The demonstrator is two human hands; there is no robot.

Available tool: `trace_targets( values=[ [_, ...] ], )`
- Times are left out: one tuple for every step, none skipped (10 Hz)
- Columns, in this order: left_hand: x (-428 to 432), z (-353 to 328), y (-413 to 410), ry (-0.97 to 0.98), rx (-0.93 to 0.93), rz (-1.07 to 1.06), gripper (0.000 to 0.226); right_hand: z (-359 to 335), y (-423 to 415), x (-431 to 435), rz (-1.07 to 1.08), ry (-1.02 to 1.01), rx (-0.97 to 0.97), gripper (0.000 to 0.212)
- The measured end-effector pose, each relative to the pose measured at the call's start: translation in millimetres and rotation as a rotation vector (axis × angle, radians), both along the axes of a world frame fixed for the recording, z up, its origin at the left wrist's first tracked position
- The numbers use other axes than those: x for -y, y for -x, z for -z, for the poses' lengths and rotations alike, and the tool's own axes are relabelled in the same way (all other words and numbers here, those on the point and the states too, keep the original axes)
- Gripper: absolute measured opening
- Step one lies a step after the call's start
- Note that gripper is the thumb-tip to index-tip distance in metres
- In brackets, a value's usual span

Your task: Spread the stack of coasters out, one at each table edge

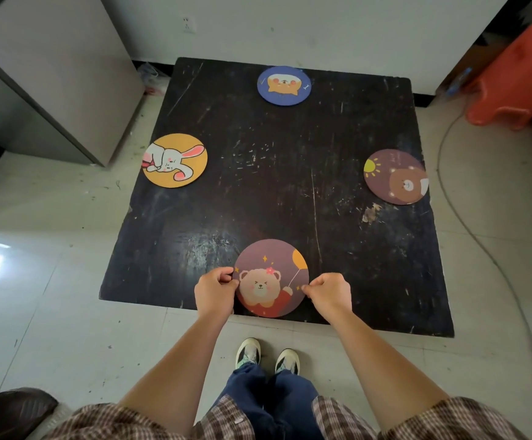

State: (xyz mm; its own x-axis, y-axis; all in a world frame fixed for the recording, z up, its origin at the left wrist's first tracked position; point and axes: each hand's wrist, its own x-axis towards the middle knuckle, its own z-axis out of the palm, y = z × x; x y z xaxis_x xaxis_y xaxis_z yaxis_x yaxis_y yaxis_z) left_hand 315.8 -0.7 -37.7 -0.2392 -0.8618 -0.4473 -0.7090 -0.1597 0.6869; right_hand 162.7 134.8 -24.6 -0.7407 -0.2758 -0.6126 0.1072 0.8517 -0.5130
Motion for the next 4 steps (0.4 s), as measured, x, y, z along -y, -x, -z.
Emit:
trace_targets(
  values=[
    [0.7,1.2,-0.4,0.002,0.005,0.017,0.026,-1.1,-3.4,-0.3,-0.028,0.003,-0.035,0.024],
    [3.1,0.0,-2.0,0.007,0.023,0.060,0.026,-5.3,-4.4,-1.4,-0.054,0.012,-0.036,0.028],
    [2.6,-3.0,-9.8,0.123,0.077,0.211,0.027,-13.0,-3.2,-1.8,-0.077,0.028,-0.029,0.025],
    [-3.9,-7.3,-17.9,0.251,0.210,0.372,0.035,-24.2,3.6,-1.1,-0.060,0.051,-0.013,0.011]
  ],
)
